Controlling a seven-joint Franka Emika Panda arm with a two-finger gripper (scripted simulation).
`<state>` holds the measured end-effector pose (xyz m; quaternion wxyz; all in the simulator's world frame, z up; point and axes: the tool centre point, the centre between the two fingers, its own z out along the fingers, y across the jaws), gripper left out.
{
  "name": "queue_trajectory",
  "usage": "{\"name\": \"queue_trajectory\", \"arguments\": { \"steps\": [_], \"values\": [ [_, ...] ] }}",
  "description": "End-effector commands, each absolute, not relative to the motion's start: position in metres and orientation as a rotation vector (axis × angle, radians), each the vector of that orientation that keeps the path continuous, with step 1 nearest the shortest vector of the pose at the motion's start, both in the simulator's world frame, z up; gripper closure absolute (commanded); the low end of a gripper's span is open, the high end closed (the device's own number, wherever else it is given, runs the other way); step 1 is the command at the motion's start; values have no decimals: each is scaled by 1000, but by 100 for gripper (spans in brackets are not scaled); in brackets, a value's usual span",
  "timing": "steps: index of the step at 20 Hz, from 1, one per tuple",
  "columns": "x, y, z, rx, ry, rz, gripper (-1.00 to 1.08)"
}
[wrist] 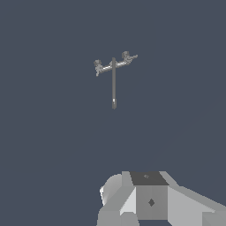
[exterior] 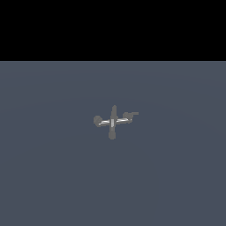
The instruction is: Turn on the faucet by rotating a designated handle.
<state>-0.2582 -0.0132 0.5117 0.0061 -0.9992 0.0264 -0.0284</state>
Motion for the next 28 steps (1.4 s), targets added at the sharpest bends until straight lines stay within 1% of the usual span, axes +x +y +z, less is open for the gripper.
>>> {"name": "queue_trajectory", "arguments": {
  "steps": [1,8,14,20,28],
  "values": [
    [-258,-13,512,-3127,82,-89,108],
    [-251,-9,502,-3126,127,-87,108],
    [-232,-1,479,-3119,235,-83,108],
    [-201,9,443,-3103,400,-77,108],
    [-149,19,385,-3056,666,-65,108]
  ]
}}
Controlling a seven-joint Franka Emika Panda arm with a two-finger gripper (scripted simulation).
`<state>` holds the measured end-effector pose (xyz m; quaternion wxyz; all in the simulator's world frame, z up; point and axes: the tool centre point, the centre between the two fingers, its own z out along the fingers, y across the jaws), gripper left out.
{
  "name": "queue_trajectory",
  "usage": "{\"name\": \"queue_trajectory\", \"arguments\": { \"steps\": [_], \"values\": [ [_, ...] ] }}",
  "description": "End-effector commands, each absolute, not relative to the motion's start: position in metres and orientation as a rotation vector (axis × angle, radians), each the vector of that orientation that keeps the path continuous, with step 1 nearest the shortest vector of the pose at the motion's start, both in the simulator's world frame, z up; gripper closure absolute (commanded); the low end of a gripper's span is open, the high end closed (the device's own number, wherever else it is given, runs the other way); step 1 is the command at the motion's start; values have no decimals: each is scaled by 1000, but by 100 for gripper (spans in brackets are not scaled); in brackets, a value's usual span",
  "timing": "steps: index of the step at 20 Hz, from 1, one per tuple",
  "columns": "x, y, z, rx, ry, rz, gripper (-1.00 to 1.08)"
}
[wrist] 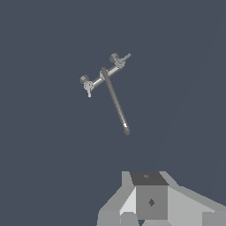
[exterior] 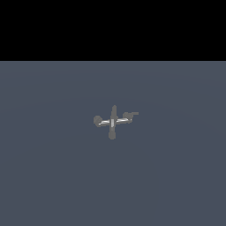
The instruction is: Turn on the faucet by rotating a designated handle.
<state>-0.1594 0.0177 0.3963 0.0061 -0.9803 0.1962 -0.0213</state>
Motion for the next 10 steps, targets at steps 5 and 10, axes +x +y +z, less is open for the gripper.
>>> {"name": "queue_trajectory", "arguments": {
  "steps": [5,10],
  "values": [
    [-118,21,350,-3018,821,-58,108],
    [-88,20,317,-2975,965,-52,108]
  ]
}}
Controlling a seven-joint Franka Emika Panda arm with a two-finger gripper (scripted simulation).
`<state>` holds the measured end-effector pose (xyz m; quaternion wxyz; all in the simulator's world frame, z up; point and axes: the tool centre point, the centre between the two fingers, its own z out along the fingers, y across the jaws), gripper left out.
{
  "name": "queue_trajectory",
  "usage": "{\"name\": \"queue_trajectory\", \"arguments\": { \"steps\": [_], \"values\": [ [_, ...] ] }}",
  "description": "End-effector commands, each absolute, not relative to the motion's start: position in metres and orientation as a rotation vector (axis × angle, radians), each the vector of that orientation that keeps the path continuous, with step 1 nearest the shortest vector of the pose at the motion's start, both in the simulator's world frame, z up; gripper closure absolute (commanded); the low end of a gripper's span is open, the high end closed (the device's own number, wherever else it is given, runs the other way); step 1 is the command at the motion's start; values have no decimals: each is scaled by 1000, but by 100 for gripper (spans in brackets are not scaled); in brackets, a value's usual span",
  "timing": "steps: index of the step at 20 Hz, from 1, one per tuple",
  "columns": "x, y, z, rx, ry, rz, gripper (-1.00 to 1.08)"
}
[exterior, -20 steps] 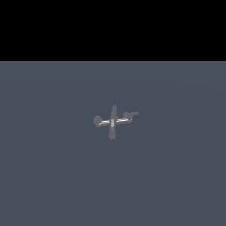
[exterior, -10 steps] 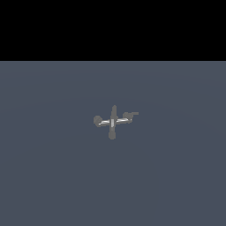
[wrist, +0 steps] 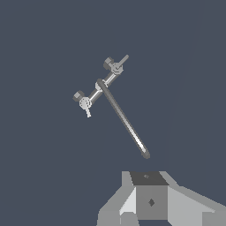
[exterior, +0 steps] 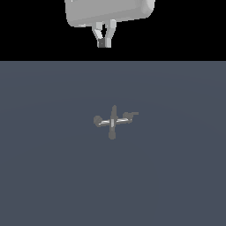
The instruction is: Turn on the faucet by rotating a designated handle.
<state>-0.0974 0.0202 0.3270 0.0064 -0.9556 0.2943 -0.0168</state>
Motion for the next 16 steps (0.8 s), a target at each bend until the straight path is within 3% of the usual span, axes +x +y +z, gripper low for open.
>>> {"name": "queue_trajectory", "arguments": {
  "steps": [1,16],
  "values": [
    [-83,19,310,-2966,993,-50,108],
    [1,-3,214,-2802,1400,-32,108]
  ]
}}
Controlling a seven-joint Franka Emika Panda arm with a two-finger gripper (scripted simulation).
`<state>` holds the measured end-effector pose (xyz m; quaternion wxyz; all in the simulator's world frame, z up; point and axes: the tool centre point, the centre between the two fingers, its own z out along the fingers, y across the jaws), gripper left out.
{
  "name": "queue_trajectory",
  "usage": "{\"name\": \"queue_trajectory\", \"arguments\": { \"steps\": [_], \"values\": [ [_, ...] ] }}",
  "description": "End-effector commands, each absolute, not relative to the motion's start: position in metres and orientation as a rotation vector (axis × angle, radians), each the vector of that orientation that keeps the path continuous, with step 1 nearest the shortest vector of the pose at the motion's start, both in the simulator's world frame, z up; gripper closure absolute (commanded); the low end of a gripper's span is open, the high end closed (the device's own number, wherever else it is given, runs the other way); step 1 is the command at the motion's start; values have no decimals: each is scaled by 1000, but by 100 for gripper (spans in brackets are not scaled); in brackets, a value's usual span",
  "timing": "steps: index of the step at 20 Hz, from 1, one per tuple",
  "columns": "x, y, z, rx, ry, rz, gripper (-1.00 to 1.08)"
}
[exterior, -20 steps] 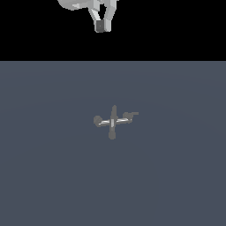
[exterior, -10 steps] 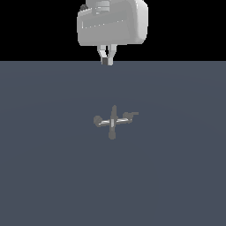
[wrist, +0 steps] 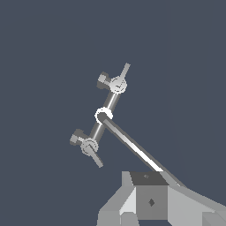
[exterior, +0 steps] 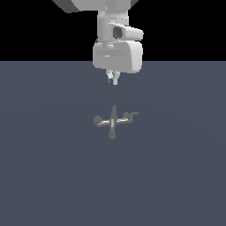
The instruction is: Turn on the faucet by rotating a designated handle.
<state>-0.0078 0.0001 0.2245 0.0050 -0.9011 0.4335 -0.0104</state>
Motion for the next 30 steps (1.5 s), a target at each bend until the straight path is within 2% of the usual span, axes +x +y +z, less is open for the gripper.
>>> {"name": "queue_trajectory", "arguments": {
  "steps": [1,17,30],
  "values": [
    [6,-6,208,-2789,1427,-31,108],
    [85,-60,103,-2543,1846,-12,108],
    [112,-89,62,-2420,2004,-1,108]
  ]
}}
